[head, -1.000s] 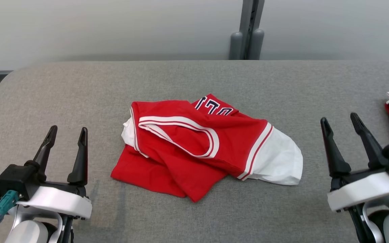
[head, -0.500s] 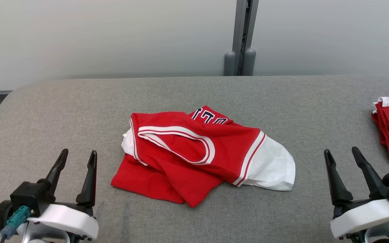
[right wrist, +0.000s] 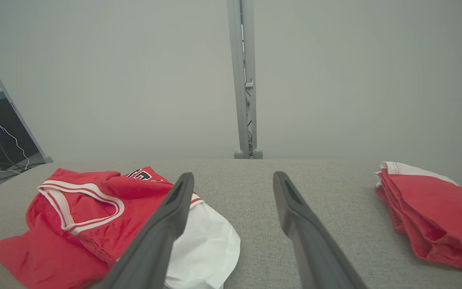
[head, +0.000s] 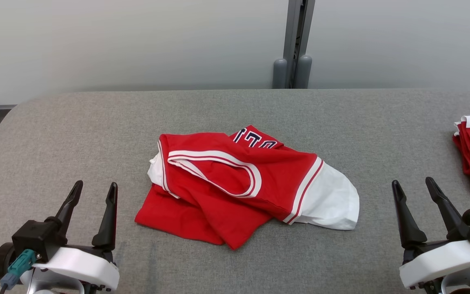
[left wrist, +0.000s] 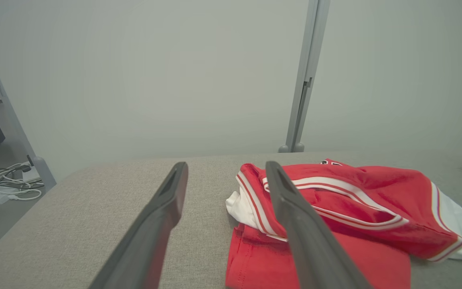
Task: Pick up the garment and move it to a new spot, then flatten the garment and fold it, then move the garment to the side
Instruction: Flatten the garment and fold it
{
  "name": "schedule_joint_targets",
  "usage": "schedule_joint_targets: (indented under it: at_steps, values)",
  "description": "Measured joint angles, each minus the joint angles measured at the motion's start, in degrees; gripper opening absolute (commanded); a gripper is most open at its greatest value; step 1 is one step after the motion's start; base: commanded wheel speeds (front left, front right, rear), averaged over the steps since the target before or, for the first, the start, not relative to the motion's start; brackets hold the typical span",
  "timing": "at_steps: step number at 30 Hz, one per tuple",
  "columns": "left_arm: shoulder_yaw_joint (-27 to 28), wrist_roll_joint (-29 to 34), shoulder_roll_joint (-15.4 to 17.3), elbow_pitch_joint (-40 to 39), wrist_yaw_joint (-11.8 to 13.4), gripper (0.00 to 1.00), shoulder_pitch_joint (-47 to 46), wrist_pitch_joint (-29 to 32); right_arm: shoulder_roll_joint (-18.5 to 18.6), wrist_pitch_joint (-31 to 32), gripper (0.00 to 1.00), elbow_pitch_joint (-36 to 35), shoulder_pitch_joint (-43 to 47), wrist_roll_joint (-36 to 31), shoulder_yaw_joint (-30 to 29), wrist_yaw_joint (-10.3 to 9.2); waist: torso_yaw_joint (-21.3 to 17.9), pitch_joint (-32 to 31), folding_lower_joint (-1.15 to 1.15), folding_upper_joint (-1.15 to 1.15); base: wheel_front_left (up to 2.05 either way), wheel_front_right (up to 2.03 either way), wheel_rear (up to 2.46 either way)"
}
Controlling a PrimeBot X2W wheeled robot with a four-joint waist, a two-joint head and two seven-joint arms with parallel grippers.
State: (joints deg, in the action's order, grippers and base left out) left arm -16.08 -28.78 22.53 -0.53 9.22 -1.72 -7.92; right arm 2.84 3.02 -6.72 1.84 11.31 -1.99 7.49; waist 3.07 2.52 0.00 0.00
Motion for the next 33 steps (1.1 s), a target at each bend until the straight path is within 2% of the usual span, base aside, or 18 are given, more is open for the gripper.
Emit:
schedule_joint_targets:
  at_steps: [10,14,23,24,28,33]
  values:
    - [-0.4,0.0,0.0,-0.5,-0.2,1.0,-2.8,-0.4,0.0,0.0,1.0,-0.5,-2.1,-0.7,0.2,-0.01,2.1,1.7,0.0,0.0,0.0,0.0,0.0]
    - [-1.0,0.1,-0.5,-0.2,-0.8,1.0,-5.3,-0.7,1.2,1.7,1.0,1.2,-6.6,-1.8,5.5,0.0,4.3,3.6,0.0,0.0,0.0,0.0,0.0]
    - [-3.0,0.1,-3.7,4.0,-3.1,1.0,-9.8,-3.6,4.5,4.7,1.0,12.1,-18.2,-0.1,24.8,0.0,11.0,8.4,0.0,0.0,0.0,0.0,0.0]
    - [-3.4,0.1,-4.3,5.2,-3.6,1.0,-10.6,-4.2,4.9,4.9,1.0,15.1,-20.6,0.4,27.9,0.0,12.4,9.4,0.0,0.0,0.0,0.0,0.0]
    - [-4.2,0.1,-5.6,7.2,-4.6,1.0,-11.8,-5.2,6.7,5.8,1.0,19.9,-24.9,1.4,31.9,0.0,15.0,11.1,0.0,0.0,0.0,0.0,0.0]
    - [-4.9,0.5,-7.0,9.0,-5.1,1.0,-13.0,-5.8,8.7,8.3,1.0,24.1,-28.3,2.0,33.7,0.01,17.1,12.6,0.0,0.0,0.0,0.0,0.0]
